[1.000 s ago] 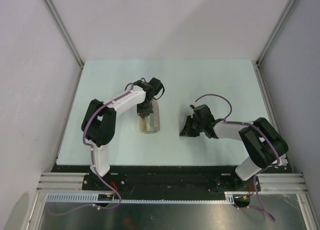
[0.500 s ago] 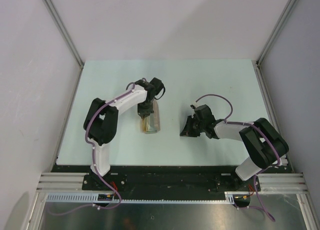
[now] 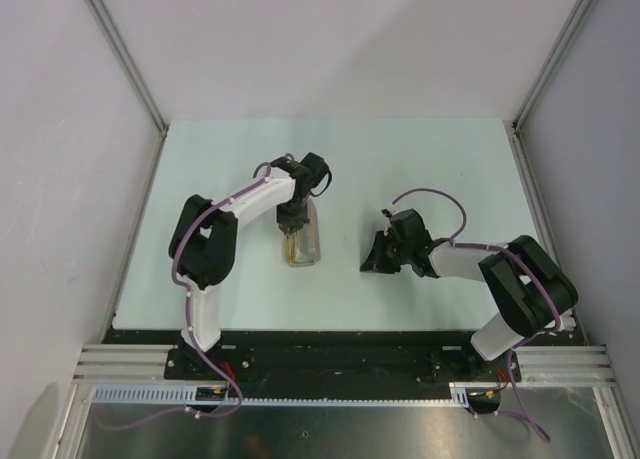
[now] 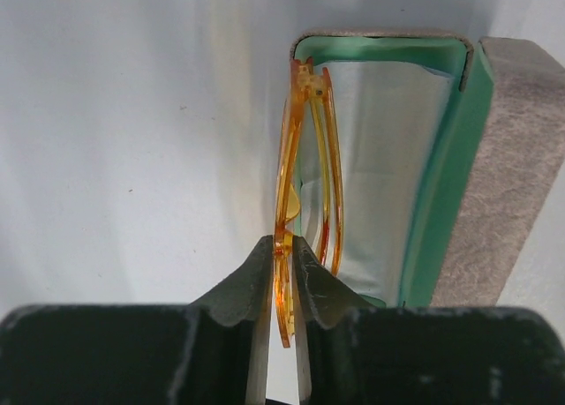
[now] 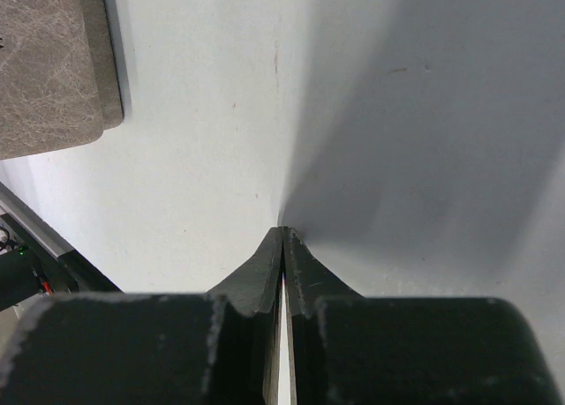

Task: Organize the sunglasses
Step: Place the sunglasses in the sunglasses case.

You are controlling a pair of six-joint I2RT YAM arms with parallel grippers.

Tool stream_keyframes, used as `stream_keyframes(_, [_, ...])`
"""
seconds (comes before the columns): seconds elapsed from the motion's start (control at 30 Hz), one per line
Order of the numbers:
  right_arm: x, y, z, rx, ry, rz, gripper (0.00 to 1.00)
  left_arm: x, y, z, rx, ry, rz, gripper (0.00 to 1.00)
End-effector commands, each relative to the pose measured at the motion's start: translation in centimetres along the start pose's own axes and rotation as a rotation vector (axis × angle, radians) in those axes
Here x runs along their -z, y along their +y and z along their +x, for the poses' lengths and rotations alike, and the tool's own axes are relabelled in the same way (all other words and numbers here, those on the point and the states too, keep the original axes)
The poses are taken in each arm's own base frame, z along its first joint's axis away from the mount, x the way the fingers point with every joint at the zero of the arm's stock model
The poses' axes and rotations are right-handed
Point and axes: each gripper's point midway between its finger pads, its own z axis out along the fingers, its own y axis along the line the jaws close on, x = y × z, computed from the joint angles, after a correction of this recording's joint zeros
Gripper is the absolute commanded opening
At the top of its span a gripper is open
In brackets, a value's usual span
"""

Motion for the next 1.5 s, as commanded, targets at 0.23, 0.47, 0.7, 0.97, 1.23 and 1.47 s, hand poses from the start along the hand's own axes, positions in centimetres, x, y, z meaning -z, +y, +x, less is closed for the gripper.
stream_keyframes(0.23, [0.3, -3.8, 2.0, 0.003, 0.043, 0.129, 0.05, 1.2, -1.1, -0.7, 0.025, -0.011, 0.038, 0.16])
stream_keyframes(0.47, [0.3, -3.8, 2.0, 0.003, 0.045, 0.126, 0.06, 1.8, -1.3, -0.8, 0.025, -0.021, 0.057, 0.17])
stream_keyframes(0.7, [0.3, -3.8, 1.9, 0.006, 0.042, 0.126, 0.06, 2.4, -1.7, -0.8, 0.021, -0.019, 0.088, 0.16])
stream_keyframes(0.97, [0.3, -3.8, 1.9, 0.009, 0.045, 0.122, 0.06, 2.5, -2.1, -0.7, 0.016, -0.014, 0.102, 0.16])
stream_keyframes(1.23, [0.4, -3.9, 1.9, 0.010, 0.046, 0.125, 0.06, 3.2, -2.4, -0.9, 0.013, -0.023, 0.125, 0.20])
stream_keyframes(1.47, [0.4, -3.8, 2.0, 0.008, 0.047, 0.124, 0.07, 4.4, -2.2, -1.3, 0.018, -0.048, 0.145, 0.21])
